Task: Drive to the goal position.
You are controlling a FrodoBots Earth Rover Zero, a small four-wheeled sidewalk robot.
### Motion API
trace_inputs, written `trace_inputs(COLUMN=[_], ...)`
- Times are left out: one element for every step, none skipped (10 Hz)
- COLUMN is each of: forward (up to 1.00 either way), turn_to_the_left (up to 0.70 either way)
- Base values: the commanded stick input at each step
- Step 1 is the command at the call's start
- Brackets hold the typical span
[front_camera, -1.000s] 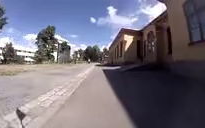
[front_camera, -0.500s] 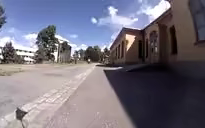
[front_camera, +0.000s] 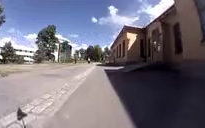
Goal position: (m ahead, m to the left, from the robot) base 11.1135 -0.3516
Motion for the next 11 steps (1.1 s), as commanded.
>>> trace_inputs(forward=[0.85,0.85,0.85,0.85,0.85,0.85,0.85,0.85,0.85,0.85,0.85], turn_to_the_left=[0.00,0.00,0.00,0.00,0.00,0.00,0.00,0.00,0.00,0.00,0.00])
